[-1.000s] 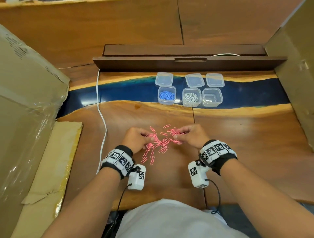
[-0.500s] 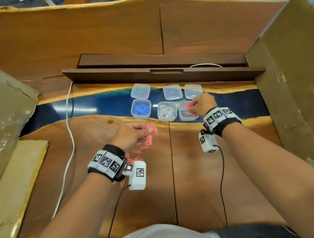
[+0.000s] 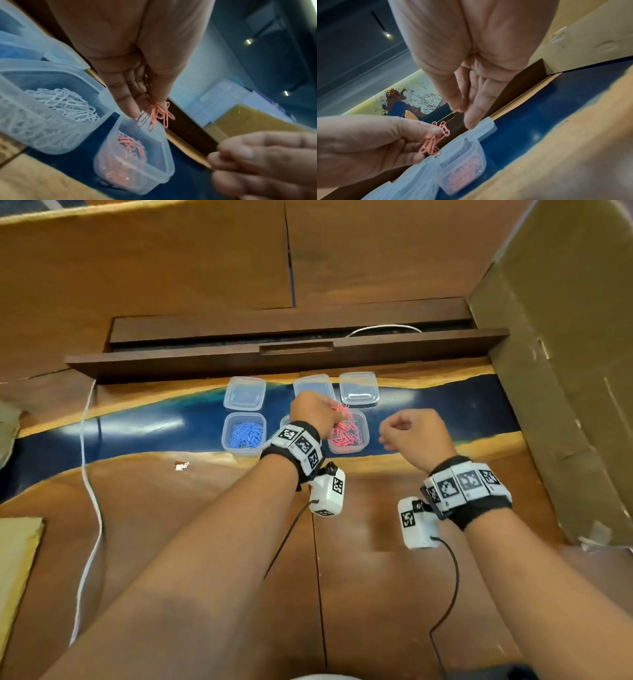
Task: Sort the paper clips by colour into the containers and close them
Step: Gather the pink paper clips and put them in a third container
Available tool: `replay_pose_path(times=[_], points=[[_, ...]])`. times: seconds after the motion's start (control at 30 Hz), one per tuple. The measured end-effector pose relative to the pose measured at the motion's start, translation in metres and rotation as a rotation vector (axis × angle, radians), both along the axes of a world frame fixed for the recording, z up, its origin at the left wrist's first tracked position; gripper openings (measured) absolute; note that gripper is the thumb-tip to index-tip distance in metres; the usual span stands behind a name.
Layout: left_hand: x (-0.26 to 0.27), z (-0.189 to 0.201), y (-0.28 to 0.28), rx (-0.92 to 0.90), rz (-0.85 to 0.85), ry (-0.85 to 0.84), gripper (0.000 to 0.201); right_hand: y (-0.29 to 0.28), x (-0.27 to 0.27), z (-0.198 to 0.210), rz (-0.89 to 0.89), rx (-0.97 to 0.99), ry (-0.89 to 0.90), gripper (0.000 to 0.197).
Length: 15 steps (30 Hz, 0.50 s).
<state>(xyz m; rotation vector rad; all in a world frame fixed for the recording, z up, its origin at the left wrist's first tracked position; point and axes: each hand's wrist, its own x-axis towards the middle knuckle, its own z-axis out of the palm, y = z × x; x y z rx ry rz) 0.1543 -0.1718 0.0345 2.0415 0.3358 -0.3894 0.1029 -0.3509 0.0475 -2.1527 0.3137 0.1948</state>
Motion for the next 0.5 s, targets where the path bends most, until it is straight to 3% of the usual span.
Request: replay_pose_path(times=[0.17,0.3,0.43,0.5], points=[[0.002,-0.005,-0.011,0.213,-0.18,-0.072,0.015,-0.011,-0.021,-0.015,-0.013,0.073,0.041,0.021],[-0.008,0.005,0.001,0.228,-0.274,-0.133,0.023,-0.007,-0.033,-0.02,0.019,0.036,0.018,0.02],[-0.043,0.016,0.051,0.147,-0.23,-0.175,0.013,0.014,-0.053,-0.023,0.071,0.02,0.015,0.015],[-0.076,0.014,0.092,0.21,-0.21,-0.125,0.012,0.032,-0.067,-0.029,0.157,0.023,0.06,0.015]])
